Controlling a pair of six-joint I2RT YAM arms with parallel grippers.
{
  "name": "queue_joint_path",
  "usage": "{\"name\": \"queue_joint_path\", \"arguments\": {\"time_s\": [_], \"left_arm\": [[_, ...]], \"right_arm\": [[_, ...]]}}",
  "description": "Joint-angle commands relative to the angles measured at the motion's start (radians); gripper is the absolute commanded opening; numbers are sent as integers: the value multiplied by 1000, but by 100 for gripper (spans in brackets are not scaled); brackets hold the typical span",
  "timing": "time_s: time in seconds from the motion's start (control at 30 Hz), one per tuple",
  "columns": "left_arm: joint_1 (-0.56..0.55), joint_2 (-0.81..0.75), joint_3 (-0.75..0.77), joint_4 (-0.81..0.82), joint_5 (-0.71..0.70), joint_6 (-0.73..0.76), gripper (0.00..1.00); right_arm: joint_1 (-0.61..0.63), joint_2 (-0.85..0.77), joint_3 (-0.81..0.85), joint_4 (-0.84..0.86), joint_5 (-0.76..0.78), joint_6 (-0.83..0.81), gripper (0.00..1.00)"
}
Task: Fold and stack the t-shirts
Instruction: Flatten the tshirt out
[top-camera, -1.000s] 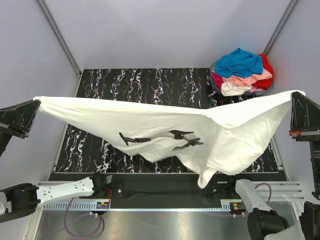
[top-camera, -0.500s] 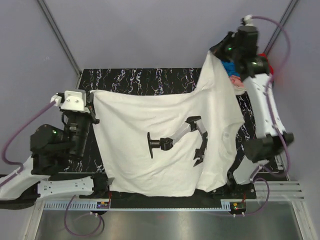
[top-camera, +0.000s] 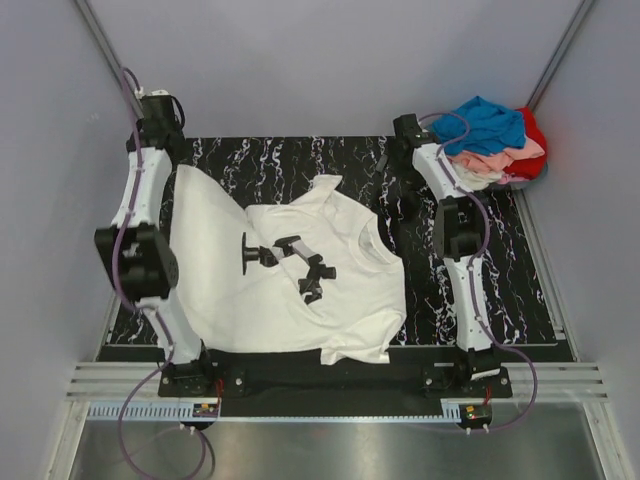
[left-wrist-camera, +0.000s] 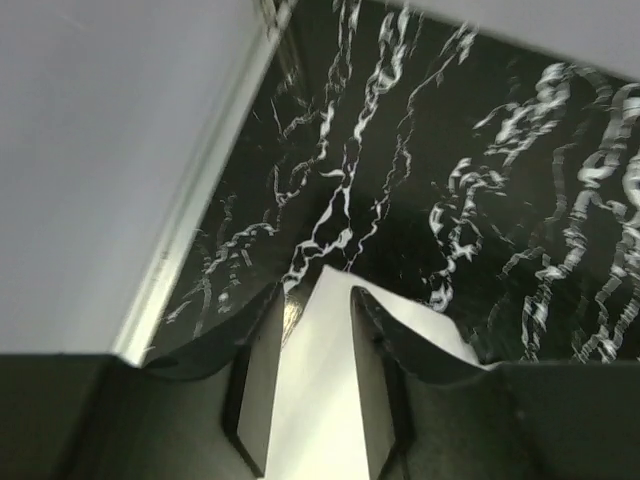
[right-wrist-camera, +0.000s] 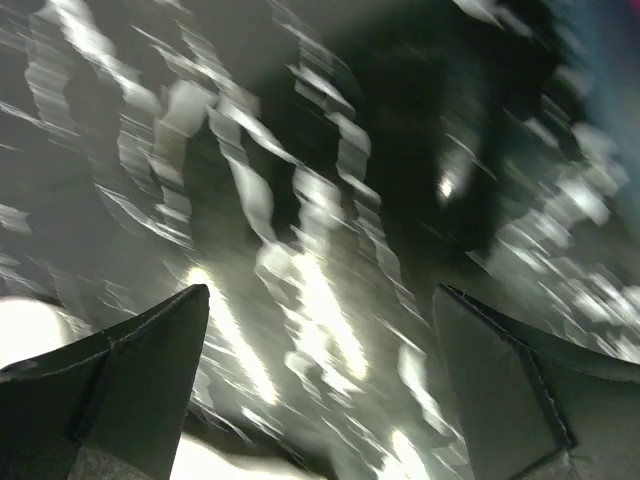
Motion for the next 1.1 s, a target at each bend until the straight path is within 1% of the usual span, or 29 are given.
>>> {"name": "queue_joint_path", "arguments": {"time_s": [0.0, 0.03, 0.07, 0.1, 0.13, 0.17, 0.2, 0.23, 0.27, 0.33, 0.37, 0.4, 0.47, 0.5, 0.53, 0.57, 0.6, 0.63, 0.67, 0.7, 0.77, 0.8, 0.93, 1.0, 1.07], "left_arm": [[84, 234, 256, -337, 180, -195, 40], [85, 236, 243, -319, 187, -203, 44], [85, 215, 216, -299, 198, -223, 60], [83, 186, 150, -279, 207, -232, 68], [81, 122, 119, -248, 219, -251, 75], [77, 89, 91, -243, 218, -257, 90], [75, 33, 56, -245, 212, -263, 91], [75, 7, 41, -259, 209, -266, 91], [77, -18, 22, -265, 209, -265, 91], [77, -98, -42, -277, 213, -257, 91], [77, -128, -71, -277, 212, -252, 91], [77, -188, -135, -280, 215, -249, 90], [74, -257, -217, -277, 218, -251, 89], [72, -332, -301, -280, 222, -252, 88], [71, -374, -346, -277, 232, -261, 88], [69, -420, -390, -274, 238, -269, 88], [69, -510, -482, -266, 253, -275, 88], [69, -555, -524, -260, 277, -294, 88], [66, -599, -562, -257, 288, -297, 88], [65, -680, -626, -256, 304, -301, 88], [63, -754, -688, -266, 304, -311, 88], [62, -809, -700, -272, 327, -308, 88], [63, -900, -743, -306, 311, -277, 88], [63, -937, -775, -309, 261, -283, 89], [63, -955, -795, -302, 246, -303, 89]], "right_arm": [[-7, -297, -76, 145, 32, 6, 100], [-6, -305, -24, 89, 6, 1, 100], [2, -311, -4, 60, -2, -11, 100], [11, -326, 1, 35, -2, -17, 100], [22, -383, -52, 24, 1, -17, 99], [47, -423, -112, 45, -2, -25, 99], [64, -470, -184, 121, -8, -24, 100], [77, -553, -337, 165, -17, -22, 100], [103, -587, -404, 205, -34, -13, 99], [121, -618, -505, 239, -80, -4, 97], [134, -610, -513, 231, -88, -2, 95], [152, -601, -518, 223, -100, -8, 93], [176, -555, -507, 207, -125, -28, 82], [198, -537, -499, 202, -154, -39, 77], [204, -487, -464, 188, -157, -47, 71], [210, -459, -438, 168, -157, -54, 69], [215, -428, -409, 129, -154, -60, 69], [223, -372, -356, 110, -143, -63, 69], [224, -350, -331, 95, -131, -70, 71], [223, -327, -296, 84, -125, -73, 71], [223, -276, -272, 82, -116, -85, 71], [223, -258, -242, 76, -97, -91, 71], [223, -160, -165, 48, -63, -135, 74], [223, -129, -136, 41, -68, -140, 74], [223, -89, -121, 33, -76, -146, 74]]}}
